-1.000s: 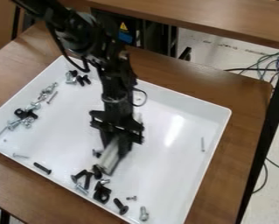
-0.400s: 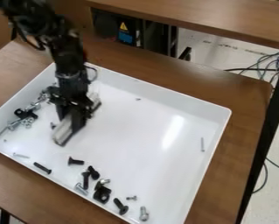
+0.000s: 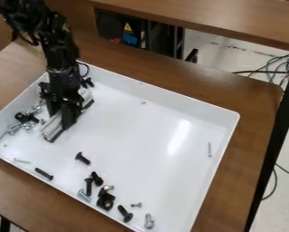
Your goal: Sweep into pile
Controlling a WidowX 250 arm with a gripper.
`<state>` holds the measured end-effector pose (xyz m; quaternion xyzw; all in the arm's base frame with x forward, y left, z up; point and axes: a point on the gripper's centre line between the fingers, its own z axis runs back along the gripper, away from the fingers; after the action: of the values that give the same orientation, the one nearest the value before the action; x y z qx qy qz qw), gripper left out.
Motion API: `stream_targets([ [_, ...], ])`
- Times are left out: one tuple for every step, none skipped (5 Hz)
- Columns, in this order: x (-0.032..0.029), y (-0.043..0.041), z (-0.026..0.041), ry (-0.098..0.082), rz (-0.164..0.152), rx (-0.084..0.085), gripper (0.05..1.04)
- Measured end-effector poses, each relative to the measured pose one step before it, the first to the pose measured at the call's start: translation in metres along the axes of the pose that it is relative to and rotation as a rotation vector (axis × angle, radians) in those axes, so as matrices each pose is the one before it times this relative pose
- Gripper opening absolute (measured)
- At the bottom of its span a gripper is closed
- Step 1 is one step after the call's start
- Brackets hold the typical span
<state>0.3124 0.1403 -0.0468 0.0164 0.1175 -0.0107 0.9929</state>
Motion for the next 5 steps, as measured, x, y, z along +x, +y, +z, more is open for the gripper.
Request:
stream_targets([
  [0.01227,-0.00912,0.01042,-0.0030,0.0079,0.0011,0.355],
  [0.00333,-0.01888,0.00924,0.0015,0.0659,-0.0264,0.355],
  [0.00098,-0.02978,0.02854,-0.0218,0.0770,-0.0050,0.355],
  [-0.00437,-0.03365,-0.00206,0.0150,0.0439,-0.0339,0.355],
  [-0.01104,-0.04099,-0.01212,-0.0066,0.0091,-0.0416,0.355],
])
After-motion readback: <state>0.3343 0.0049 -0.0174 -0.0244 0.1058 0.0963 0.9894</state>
